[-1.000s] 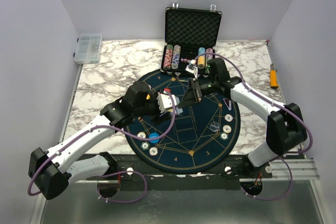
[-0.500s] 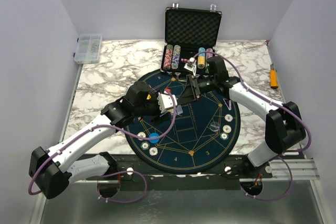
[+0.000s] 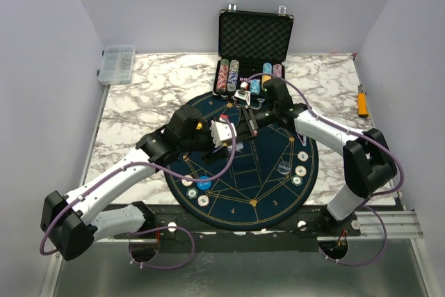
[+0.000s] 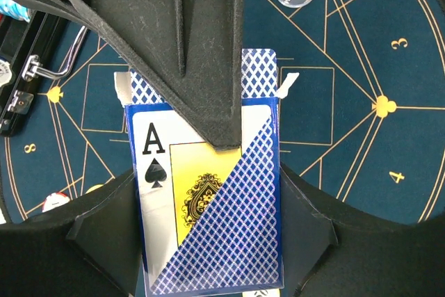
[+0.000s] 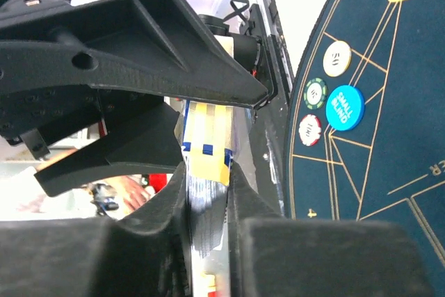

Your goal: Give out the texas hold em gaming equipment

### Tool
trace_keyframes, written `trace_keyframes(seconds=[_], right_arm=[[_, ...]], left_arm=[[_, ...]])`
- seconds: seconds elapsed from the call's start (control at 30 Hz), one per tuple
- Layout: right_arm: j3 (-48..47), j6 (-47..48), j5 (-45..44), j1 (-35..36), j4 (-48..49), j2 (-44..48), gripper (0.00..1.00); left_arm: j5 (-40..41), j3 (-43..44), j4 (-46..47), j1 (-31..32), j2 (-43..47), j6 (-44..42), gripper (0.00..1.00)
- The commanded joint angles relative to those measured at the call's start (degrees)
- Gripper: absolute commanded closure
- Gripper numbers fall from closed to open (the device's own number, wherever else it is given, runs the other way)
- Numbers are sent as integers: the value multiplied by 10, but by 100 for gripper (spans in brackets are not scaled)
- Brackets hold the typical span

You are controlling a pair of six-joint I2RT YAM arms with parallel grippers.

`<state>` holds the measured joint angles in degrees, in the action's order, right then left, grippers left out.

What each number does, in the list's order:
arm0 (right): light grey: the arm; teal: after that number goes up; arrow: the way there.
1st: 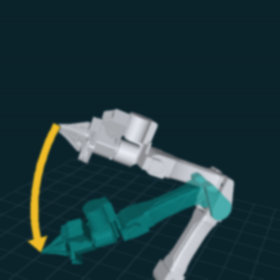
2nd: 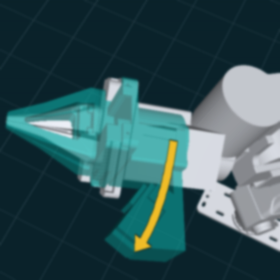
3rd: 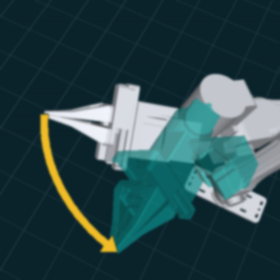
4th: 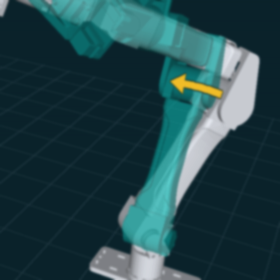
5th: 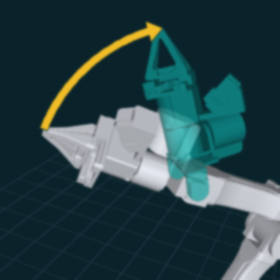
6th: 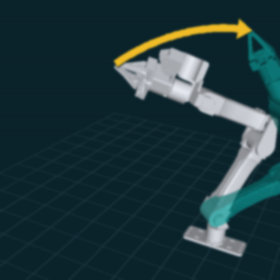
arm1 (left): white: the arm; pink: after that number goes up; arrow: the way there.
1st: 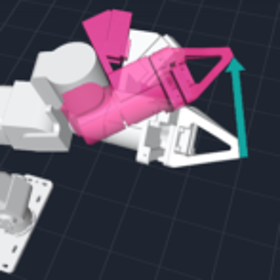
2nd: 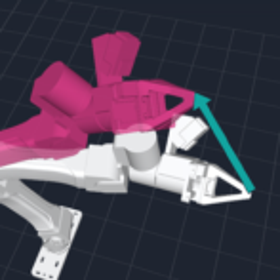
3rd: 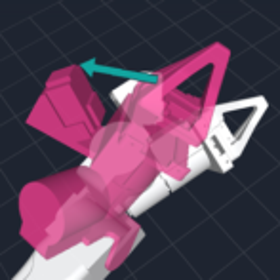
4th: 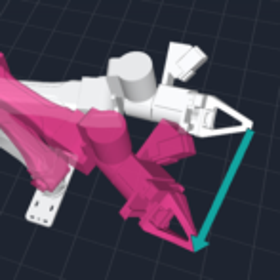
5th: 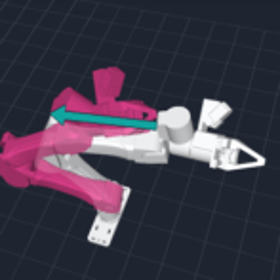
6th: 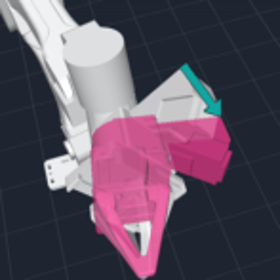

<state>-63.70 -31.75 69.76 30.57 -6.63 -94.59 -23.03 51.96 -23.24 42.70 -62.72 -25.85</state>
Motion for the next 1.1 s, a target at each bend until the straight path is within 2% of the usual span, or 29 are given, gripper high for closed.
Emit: trace_keyframes(seconds=[0.0, 0.03, 0.07, 0.13, 0.17, 0.4, 0.6, 0.77, 0.9, 1.0, 1.07], right_arm=[[-12, -5, 17, 1, 20, -12, 96], [-10, -8, 19, 1, 23, -12, 99], [-9, -10, 21, 1, 26, -11, 99], [-4, -21, 25, 1, 41, -9, 99], [1, -31, 30, 1, 53, -9, 99], [21, -78, 49, 1, 123, 0, 99], [26, -86, 46, 1, 132, 7, 99], [23, -80, 40, 3, 123, 7, 99], [17, -69, 39, 4, 107, 6, 99], [16, -67, 39, 4, 104, 6, 99], [16, -68, 37, 5, 104, 6, 99]], left_arm=[[-25, 18, 9, -1, 7, 1, 75], [-25, 14, 11, -1, 10, 5, 58], [-24, 10, 21, -2, 15, 11, 37], [-22, -7, 46, -2, 25, 22, 6], [-25, -17, 54, -2, 29, 22, 2], [-21, -34, 92, -1, 19, 20, 2], [-12, -30, 98, 0, -4, 10, 13], [5, -18, 97, 8, -25, 4, 28], [16, -18, 93, 10, -35, 2, 30], [22, -20, 91, 12, -38, -2, 37], [32, -22, 89, 15, -40, -6, 34]])
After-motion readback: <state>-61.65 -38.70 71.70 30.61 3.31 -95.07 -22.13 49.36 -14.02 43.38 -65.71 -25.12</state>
